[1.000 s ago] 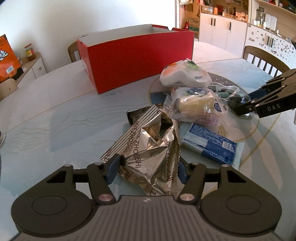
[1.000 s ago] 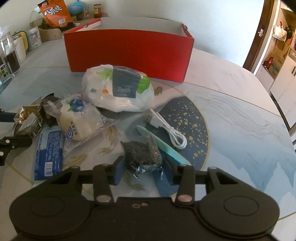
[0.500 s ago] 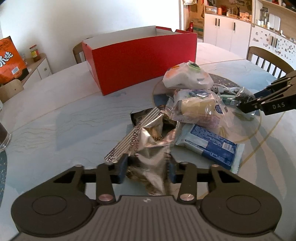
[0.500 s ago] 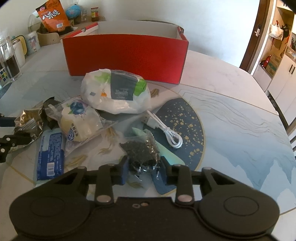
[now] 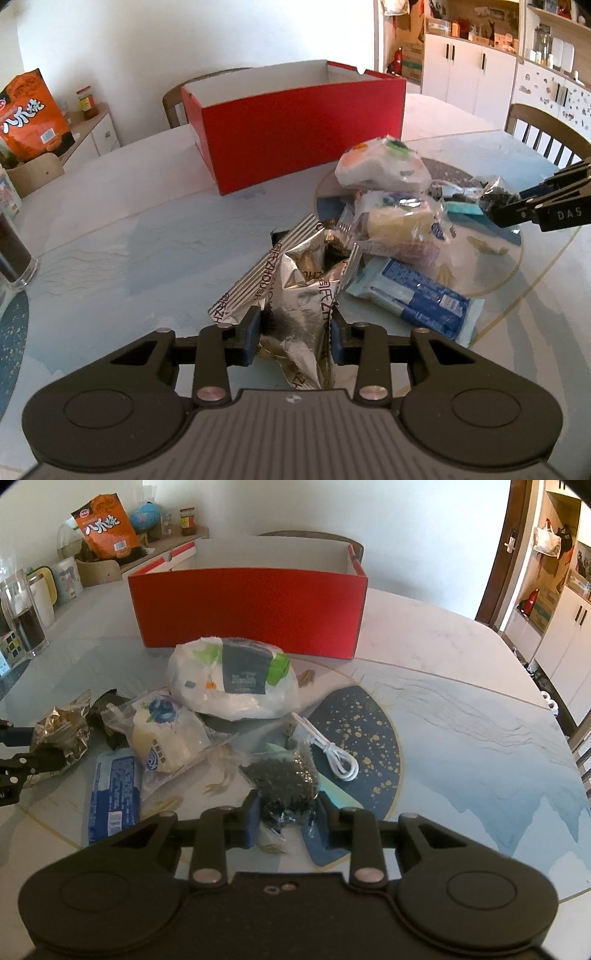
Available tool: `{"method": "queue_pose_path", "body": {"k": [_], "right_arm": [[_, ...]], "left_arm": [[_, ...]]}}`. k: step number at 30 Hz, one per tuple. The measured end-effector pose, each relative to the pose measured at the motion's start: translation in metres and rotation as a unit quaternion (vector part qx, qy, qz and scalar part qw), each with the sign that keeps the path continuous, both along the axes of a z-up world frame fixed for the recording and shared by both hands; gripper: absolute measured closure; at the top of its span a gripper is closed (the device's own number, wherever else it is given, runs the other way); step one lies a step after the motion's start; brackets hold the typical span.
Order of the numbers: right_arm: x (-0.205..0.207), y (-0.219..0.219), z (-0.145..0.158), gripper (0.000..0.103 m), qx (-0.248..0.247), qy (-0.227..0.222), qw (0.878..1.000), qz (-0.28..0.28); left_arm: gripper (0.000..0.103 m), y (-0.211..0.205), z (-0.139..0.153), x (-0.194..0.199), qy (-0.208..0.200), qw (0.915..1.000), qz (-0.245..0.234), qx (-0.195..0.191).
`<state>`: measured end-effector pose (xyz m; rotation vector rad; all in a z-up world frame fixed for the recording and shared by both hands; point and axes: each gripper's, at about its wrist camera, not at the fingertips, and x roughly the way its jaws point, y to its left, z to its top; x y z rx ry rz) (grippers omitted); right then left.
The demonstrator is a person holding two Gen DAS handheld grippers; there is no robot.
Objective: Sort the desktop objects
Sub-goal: 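Lift the silver foil bag with left tool while right tool lifts the seaweed bag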
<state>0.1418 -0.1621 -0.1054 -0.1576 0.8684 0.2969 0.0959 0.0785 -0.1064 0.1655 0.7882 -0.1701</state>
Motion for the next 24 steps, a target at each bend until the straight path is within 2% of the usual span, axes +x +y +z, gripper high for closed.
{"method": "queue_pose_path", "body": {"k": [14, 24], "right_arm": [[-0.01, -0.003, 0.03, 0.074, 0.03, -0.022, 0.999, 0.004], [-0.007, 0.002, 0.063, 0.074, 0.05, -0.04, 0.998, 0.003]], "left_arm": [[0.068, -0.016, 0.042, -0.001, -0.017, 0.9997, 0.016, -0.002], [0.068, -0.029, 0.082, 0.016, -0.017, 0.9993, 0.029, -0.016]]}}
